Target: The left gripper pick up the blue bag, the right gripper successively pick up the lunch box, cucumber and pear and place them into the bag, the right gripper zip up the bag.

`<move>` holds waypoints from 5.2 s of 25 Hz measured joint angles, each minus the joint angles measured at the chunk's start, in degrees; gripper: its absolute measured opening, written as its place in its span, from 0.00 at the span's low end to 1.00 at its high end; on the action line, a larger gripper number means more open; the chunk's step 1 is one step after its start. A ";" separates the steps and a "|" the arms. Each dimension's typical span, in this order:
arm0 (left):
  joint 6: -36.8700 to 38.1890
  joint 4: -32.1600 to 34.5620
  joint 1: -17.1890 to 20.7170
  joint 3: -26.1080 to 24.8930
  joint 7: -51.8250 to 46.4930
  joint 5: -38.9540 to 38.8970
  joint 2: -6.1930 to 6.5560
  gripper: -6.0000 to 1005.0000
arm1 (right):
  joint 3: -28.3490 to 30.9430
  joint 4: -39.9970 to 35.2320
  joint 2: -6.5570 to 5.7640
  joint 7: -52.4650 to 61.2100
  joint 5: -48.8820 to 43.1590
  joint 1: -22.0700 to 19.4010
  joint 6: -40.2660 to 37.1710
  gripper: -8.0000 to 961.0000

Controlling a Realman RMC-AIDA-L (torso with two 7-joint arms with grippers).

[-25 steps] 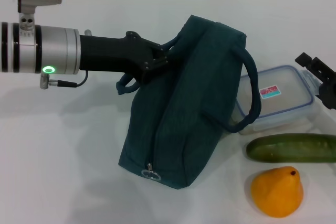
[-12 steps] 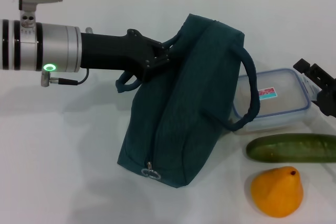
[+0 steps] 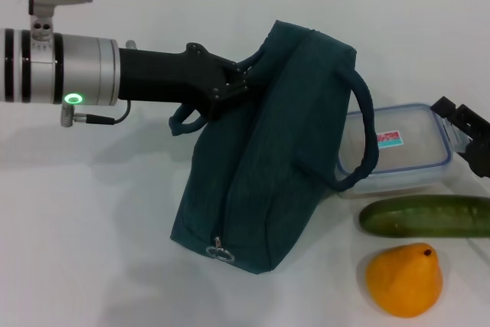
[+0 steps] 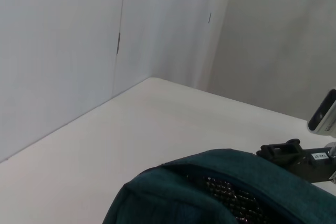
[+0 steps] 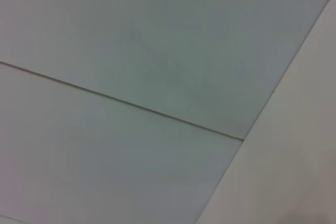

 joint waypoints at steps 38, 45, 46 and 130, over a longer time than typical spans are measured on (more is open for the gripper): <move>0.00 -0.09 0.13 0.08 2.92 -1.84 -0.15 0.05 | 1.32 -1.66 -0.24 -6.74 1.23 -0.09 -0.87 0.11; 0.00 -0.18 0.67 -0.08 4.76 -2.34 -0.21 0.05 | 1.30 -6.81 -1.22 -8.96 1.31 -2.25 -0.90 0.11; 0.00 -0.19 0.86 -0.07 5.39 -2.77 -0.23 0.05 | 1.30 -8.31 -1.40 -9.04 1.32 -3.01 -0.88 0.11; -8.60 0.56 -1.99 5.19 5.40 -5.95 -0.24 0.05 | 4.50 -34.18 -4.18 2.38 -21.97 2.24 -11.98 0.10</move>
